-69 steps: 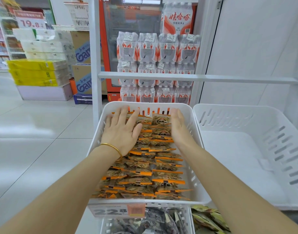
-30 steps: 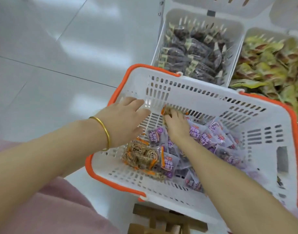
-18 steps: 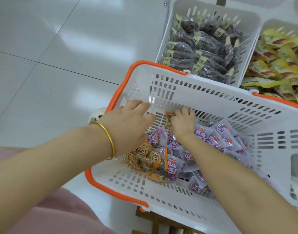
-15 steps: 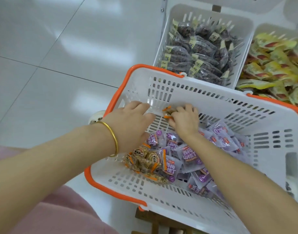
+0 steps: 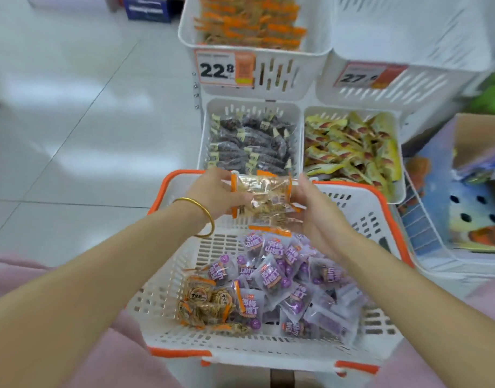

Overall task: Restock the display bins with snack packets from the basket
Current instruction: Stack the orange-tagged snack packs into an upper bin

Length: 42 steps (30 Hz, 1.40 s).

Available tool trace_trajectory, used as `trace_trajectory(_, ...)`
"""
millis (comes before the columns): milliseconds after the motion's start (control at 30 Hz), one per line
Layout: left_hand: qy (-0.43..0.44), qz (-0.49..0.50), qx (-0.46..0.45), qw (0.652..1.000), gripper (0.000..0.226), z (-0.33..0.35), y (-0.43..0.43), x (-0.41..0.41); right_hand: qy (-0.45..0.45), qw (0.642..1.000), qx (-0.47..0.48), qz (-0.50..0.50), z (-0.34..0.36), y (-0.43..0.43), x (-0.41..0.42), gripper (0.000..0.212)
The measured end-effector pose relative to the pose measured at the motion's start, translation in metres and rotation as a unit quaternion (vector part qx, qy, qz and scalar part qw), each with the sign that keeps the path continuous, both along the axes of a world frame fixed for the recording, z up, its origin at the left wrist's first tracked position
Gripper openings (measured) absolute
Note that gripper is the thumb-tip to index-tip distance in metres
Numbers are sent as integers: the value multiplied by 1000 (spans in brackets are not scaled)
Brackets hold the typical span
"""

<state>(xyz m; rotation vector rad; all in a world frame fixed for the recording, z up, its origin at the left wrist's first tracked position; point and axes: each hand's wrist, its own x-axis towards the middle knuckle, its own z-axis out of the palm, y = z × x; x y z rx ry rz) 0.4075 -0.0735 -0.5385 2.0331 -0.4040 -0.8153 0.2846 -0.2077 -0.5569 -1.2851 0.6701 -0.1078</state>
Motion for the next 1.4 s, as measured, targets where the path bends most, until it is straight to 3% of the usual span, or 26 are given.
trace_trajectory(100, -21, -30, -41, 998, 14, 8, -3, 2, -6, 991, -118, -62, 0, -19, -18, 15)
trace_trajectory(167, -63, -56, -61, 995, 9, 12, -4, 2, 5, 978, -189, -85, -1, -31, -25, 22)
trace_trajectory(233, -95, -65, -89, 989, 21, 16, -6, 3, 13, 978, -168, -120, 2, -41, -28, 40)
trace_trajectory(300, -109, -92, -108, 984, 27, 20, -8, 2, -27, 988, -89, -125, 9, -48, -27, 32)
trace_trajectory(400, -37, -107, -151, 982, 30, 20, -13, -1, -100, 992, 18, -76, 15, -46, -22, 21)
trace_trajectory(467, 12, -114, -176, 978, 28, 21, -17, -4, -114, 991, 3, -73, 14, -39, -18, 18)
trace_trajectory(567, 93, -100, -206, 969, 25, 24, -24, -7, -101, 978, -136, -123, 16, -31, -13, 20)
trace_trajectory(767, 210, 16, -228, 951, 28, 29, -37, -7, -111, 904, -380, -162, 26, -22, -8, 20)
trace_trajectory(833, 226, 35, -230, 946, 15, 32, -39, -9, -106, 876, -450, -137, 25, -19, -7, 18)
trace_trajectory(900, 190, 24, -221, 956, 15, 30, -42, -11, -96, 871, -479, -58, 21, -13, -6, 14)
trace_trajectory(1033, 159, -12, -214, 964, 38, 26, -42, -12, -82, 902, -422, 35, 17, -8, -4, 45)
trace_trajectory(1167, 112, -27, -202, 972, 10, 28, -43, -7, -73, 925, -372, 38, 24, -19, -4, 42)
trace_trajectory(1300, 79, -21, -208, 975, 33, 33, -46, 3, -90, 957, -274, -12, 29, -30, -2, 41)
trace_trajectory(1400, 30, -67, -182, 981, 39, 36, -49, 7, -42, 959, -272, 69, 43, -42, 1, 60)
